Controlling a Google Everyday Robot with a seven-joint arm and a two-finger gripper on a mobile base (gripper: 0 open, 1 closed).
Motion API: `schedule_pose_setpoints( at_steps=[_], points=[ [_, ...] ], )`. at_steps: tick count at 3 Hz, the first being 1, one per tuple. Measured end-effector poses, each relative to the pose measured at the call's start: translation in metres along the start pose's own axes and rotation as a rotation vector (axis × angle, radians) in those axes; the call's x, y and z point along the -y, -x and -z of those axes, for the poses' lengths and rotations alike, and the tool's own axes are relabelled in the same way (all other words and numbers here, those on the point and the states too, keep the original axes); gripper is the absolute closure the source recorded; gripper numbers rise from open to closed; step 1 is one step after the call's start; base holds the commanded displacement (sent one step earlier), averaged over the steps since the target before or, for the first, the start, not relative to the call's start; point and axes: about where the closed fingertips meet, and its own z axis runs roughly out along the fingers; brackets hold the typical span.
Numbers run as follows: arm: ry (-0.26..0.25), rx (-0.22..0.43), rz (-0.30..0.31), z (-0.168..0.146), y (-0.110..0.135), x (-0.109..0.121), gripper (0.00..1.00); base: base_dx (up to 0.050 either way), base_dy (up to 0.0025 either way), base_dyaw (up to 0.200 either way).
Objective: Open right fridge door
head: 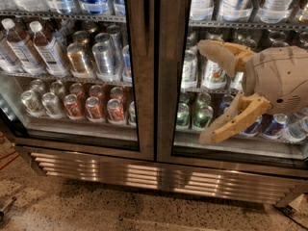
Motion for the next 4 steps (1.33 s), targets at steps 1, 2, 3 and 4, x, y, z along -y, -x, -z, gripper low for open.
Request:
schedule_pose_setpoints(
  at_steps=[1,2,3,4],
  points=[
    [-0.004,0.006,-0.023,0.0,0.0,0.013,0.0,0.0,0.0,0.0],
    [-0.027,-0.02,-0.054,-0.001,-0.001,0.04,0.0,0.0,0.0,0.0],
    [-0.054,-0.068,-0.07,-0.006,-0.003,0.062,0.0,0.0,0.0,0.0],
    [-0.054,-0.068,-0.07,-0.006,-0.003,0.062,0.0,0.0,0.0,0.0]
  ],
)
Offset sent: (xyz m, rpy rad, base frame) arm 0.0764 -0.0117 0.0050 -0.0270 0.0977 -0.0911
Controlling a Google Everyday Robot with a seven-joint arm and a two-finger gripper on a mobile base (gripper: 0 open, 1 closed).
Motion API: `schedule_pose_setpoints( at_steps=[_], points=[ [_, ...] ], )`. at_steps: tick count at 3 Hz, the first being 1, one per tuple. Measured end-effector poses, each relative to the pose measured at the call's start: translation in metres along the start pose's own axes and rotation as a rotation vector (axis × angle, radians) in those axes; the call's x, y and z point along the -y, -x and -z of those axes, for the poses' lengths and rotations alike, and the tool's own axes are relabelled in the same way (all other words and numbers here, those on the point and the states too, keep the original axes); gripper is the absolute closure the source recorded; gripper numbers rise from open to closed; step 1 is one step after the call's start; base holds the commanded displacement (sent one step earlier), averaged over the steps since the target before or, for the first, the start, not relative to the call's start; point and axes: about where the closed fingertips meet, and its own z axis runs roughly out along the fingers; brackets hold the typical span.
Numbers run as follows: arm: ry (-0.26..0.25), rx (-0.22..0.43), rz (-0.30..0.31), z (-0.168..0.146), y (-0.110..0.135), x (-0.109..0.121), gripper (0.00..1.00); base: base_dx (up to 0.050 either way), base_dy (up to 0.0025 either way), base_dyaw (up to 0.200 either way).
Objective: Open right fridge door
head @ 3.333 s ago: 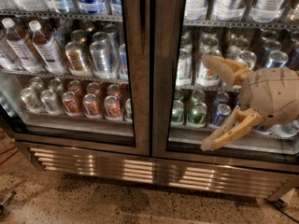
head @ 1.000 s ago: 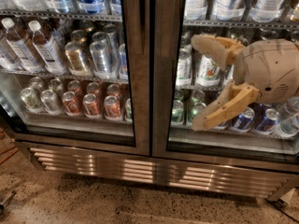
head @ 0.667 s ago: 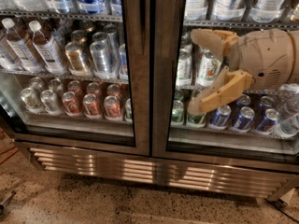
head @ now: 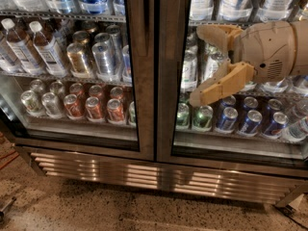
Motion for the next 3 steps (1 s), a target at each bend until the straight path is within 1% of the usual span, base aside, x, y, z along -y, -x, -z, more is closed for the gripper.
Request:
schedule_pose_setpoints(
  at_steps=[1,2,3],
  points=[
    [0.008,0.007,-0.021,-0.002,0.0,0.001,0.0,0.0,0.0,0.0],
    [-0.028,0.068,-0.069,-0.002,-0.009,0.005,0.0,0.0,0.0,0.0],
    [-0.081,0.113,-0.085,0.0,-0.014,0.008,0.0,0.0,0.0,0.0]
  ],
)
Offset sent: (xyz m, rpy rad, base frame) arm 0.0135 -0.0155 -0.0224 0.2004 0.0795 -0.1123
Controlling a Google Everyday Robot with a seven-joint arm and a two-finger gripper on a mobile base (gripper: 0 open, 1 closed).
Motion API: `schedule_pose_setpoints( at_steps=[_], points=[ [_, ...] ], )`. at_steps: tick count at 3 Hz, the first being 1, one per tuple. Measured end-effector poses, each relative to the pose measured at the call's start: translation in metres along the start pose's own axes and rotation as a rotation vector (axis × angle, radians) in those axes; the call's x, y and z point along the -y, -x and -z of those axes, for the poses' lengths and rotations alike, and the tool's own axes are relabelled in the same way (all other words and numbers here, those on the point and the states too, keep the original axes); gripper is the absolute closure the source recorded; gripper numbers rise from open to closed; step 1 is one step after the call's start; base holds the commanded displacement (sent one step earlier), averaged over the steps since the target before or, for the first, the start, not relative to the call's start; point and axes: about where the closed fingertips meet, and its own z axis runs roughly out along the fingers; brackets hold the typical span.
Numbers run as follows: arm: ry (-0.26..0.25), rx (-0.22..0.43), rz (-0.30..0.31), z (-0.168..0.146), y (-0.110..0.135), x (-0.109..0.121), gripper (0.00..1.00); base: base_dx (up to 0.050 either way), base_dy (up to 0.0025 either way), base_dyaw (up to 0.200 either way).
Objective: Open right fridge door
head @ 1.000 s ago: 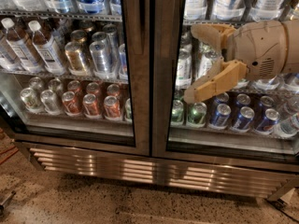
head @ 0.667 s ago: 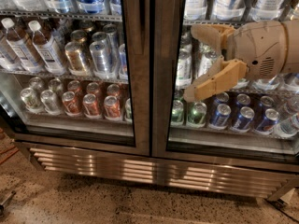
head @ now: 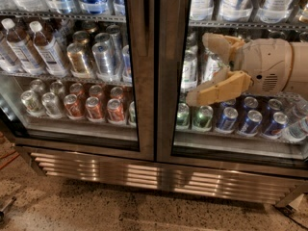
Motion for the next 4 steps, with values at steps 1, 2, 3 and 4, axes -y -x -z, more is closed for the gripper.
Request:
schedule_pose_setpoints(
  at_steps=[1,2,3,4],
  points=[
    [0.001,0.0,0.0,-0.001,0.0,0.0,0.0,0.0,0.0,0.0],
    [-0.018,0.0,0.005,-0.002,0.02,0.008,0.0,0.0,0.0,0.0],
    [-0.018,0.0,0.005,-0.002,0.02,0.008,0.0,0.0,0.0,0.0],
    [-0.071,0.034,0.014,-0.002,0.029,0.012,0.0,0.0,0.0,0.0]
  ],
)
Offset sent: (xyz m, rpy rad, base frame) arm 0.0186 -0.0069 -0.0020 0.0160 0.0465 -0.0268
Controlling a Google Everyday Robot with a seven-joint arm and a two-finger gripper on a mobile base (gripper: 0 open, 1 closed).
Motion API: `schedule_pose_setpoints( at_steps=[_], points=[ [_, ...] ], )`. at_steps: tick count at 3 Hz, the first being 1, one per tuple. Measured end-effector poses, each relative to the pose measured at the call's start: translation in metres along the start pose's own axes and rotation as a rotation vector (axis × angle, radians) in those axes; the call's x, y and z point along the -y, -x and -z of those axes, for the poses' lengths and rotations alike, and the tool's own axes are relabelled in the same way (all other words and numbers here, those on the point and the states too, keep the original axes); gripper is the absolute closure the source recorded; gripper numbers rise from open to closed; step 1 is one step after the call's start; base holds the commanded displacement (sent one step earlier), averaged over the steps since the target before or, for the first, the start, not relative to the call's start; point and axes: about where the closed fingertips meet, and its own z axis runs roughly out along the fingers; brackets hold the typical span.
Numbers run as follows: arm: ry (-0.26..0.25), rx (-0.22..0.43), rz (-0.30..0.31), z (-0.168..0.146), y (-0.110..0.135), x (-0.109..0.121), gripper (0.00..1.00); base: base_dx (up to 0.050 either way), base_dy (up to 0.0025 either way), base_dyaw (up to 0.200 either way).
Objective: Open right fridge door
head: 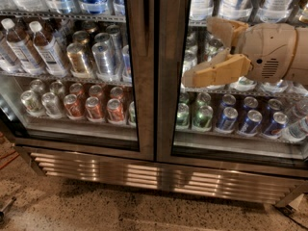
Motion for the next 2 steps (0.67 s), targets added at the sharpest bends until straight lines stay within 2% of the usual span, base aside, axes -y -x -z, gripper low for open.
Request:
schedule_pose_setpoints(
  at_steps=[1,2],
  points=[
    [-0.053,0.022,0.012,-0.0004,0.0065,0.0037,0.0,0.0,0.0,0.0],
    [-0.053,0.022,0.012,-0.0004,0.0065,0.0037,0.0,-0.025,-0.00217,0.174]
  ],
)
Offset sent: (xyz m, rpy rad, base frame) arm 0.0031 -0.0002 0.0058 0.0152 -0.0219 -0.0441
